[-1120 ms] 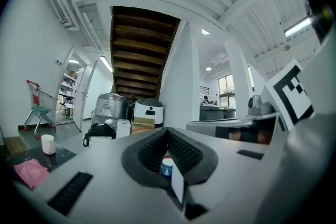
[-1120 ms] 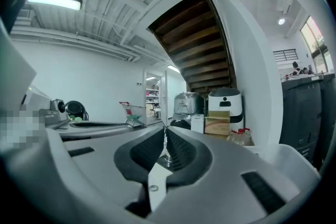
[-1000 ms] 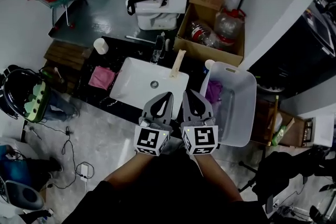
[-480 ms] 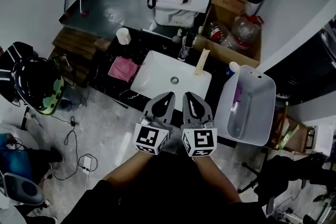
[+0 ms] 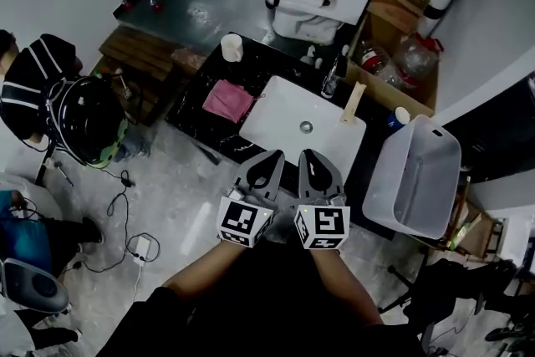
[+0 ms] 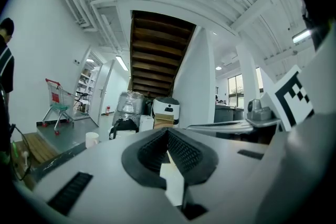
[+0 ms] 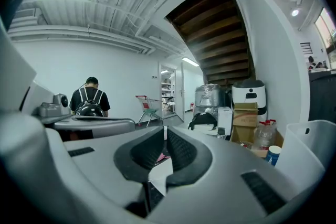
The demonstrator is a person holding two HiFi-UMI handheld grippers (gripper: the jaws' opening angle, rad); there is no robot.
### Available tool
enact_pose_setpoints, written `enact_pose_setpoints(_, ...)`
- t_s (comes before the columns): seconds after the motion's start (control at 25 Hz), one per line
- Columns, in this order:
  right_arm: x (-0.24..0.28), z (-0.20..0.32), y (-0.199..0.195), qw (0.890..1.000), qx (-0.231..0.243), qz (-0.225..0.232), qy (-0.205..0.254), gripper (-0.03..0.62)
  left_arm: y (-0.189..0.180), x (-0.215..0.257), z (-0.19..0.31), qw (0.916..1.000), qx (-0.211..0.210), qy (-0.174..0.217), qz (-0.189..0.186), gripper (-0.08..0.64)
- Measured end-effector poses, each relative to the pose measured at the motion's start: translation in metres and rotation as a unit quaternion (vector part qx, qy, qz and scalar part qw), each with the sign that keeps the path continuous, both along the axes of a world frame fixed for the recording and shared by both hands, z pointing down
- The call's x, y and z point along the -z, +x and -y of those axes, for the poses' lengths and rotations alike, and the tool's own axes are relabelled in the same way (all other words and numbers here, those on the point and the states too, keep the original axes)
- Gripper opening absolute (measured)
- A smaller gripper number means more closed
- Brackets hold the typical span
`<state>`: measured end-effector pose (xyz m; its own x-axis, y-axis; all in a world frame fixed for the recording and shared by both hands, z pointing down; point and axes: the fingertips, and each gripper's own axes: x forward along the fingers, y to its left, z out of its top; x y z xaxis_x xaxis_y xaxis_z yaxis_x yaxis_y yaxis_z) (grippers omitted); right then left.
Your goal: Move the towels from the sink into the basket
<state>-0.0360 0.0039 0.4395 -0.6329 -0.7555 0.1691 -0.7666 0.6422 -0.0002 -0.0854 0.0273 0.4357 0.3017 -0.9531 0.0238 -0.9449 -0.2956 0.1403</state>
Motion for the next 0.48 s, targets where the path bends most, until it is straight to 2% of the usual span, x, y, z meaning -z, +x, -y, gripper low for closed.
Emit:
enact_pose_setpoints(0.2,-0.005,-0.006,-0.033,1.000,0.022,-0.002,-0.004,0.031,-0.037,-0.012,-0.004,0.9992,0.036,-0.015,-0.002,0.003)
enact_pose_setpoints(0.48,-0.024,0.007,-0.062,0.998,0.055,-0.009,-0.024,0.031,-0.070,-0.014,0.007,0.9976,0.066,0.000,-0.020,0.003)
